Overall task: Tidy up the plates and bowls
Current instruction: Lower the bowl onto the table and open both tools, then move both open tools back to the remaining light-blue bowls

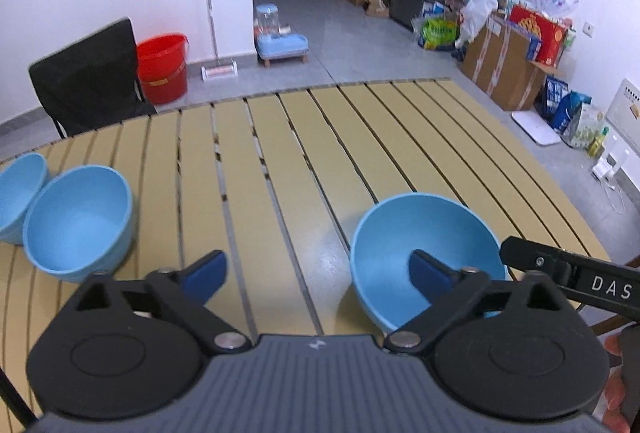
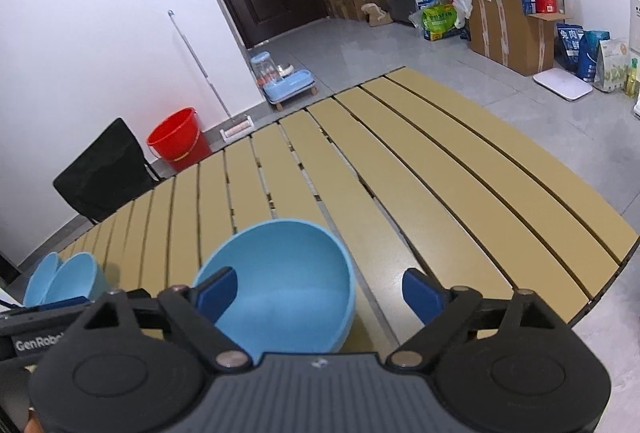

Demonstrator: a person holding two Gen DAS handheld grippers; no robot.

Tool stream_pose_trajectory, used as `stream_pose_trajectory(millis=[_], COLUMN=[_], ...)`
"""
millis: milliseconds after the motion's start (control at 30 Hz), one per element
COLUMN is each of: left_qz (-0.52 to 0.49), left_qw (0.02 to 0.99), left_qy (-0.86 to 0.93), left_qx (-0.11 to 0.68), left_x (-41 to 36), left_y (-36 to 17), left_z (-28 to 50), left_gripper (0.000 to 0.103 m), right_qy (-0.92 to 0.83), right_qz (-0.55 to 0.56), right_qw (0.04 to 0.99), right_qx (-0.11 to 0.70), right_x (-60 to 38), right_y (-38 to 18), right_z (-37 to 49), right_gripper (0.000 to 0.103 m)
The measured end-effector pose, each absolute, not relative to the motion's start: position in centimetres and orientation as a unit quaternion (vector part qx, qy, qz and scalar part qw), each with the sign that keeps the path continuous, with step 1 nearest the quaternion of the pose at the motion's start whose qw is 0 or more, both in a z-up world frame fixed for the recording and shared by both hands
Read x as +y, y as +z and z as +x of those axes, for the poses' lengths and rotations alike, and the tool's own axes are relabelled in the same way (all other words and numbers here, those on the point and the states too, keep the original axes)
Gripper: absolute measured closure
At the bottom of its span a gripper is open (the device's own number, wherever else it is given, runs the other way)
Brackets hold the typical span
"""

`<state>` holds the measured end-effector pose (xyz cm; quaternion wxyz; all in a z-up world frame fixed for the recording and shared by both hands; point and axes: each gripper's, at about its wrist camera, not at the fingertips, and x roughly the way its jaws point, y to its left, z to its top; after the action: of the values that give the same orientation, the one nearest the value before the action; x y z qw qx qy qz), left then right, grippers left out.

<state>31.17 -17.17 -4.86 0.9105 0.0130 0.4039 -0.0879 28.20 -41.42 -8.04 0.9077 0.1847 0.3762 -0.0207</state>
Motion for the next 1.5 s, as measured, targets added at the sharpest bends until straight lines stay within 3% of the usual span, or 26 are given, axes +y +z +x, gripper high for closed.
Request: stream_pose_trajectory(millis=[167, 1500], left_qz=[0.011, -0.069], left_qw=[0.916, 0.939], left_qy=[-0.082, -0.013], left_qx=[0.394, 0.336], left_x=[-16.0, -1.4], left_y=[-3.7, 1.5], left_z=[29.2, 20.5], left_gripper=[0.000, 0.000], right_qy=[-0.016, 0.052], right_qz=[0.176, 0.094], right_qw=[0.911, 0.930], right_qx=[0.372, 0.351], right_x=[-40.5, -28.9], right_y=[-6.8, 0.0], right_z=[26.7, 20.1], right_gripper=[0.000, 0.000])
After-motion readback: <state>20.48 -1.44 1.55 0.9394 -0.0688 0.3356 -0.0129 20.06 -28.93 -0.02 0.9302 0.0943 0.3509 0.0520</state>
